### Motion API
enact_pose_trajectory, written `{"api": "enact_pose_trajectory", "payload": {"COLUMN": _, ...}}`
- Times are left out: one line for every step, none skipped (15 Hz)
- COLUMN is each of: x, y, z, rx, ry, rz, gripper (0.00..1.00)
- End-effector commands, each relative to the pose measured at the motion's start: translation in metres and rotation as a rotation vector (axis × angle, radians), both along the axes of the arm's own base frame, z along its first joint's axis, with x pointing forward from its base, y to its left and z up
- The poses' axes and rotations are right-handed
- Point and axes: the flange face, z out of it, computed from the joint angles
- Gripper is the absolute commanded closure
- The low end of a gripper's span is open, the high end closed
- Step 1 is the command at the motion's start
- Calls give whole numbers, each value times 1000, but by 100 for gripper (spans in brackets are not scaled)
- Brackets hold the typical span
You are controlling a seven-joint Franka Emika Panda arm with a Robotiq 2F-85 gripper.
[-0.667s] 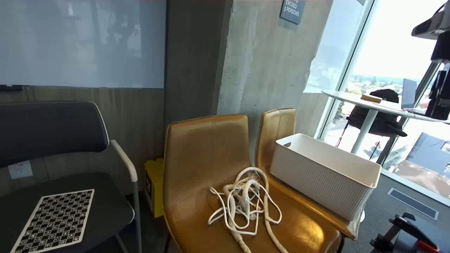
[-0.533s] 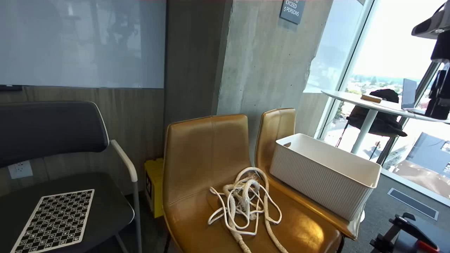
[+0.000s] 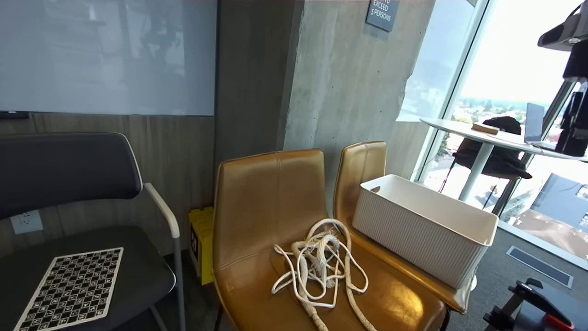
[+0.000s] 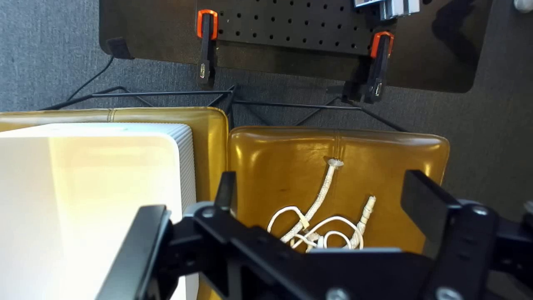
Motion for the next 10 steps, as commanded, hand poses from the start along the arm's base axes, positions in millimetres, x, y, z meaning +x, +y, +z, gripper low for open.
{"api": "enact_pose_trajectory", "payload": {"x": 0, "y": 0, "z": 0, "rx": 0, "ry": 1, "rz": 0, "gripper": 0}}
{"api": "enact_pose_trajectory", "payload": {"x": 0, "y": 0, "z": 0, "rx": 0, "ry": 1, "rz": 0, "gripper": 0}}
{"api": "enact_pose_trajectory", "payload": {"x": 0, "y": 0, "z": 0, "rx": 0, "ry": 1, "rz": 0, "gripper": 0}}
{"api": "enact_pose_trajectory", "payload": {"x": 4, "y": 8, "z": 1, "rx": 12, "ry": -10, "rz": 4, "gripper": 0}}
{"api": "enact_pose_trajectory", "payload": {"x": 10, "y": 16, "z": 1, "rx": 4, "ry": -33, "rz": 16, "gripper": 0}}
{"api": "enact_pose_trajectory", "payload": {"x": 20, "y": 28, "z": 2, "rx": -9, "ry": -81, "rz": 36, "gripper": 0}}
{"api": "enact_pose_trajectory", "payload": {"x": 32, "y": 39, "z": 1, "rx": -18, "ry": -133, "rz": 51, "gripper": 0}}
{"api": "enact_pose_trajectory", "payload": {"x": 44, "y": 51, "z": -3, "rx": -35, "ry": -186, "rz": 65, "gripper": 0}}
{"api": "enact_pose_trajectory", "payload": {"x": 59, "y": 65, "z": -7, "rx": -42, "ry": -246, "rz": 79, "gripper": 0}}
{"api": "enact_pose_trajectory", "payload": {"x": 72, "y": 77, "z": -11, "rx": -51, "ry": -293, "rz": 92, "gripper": 0}}
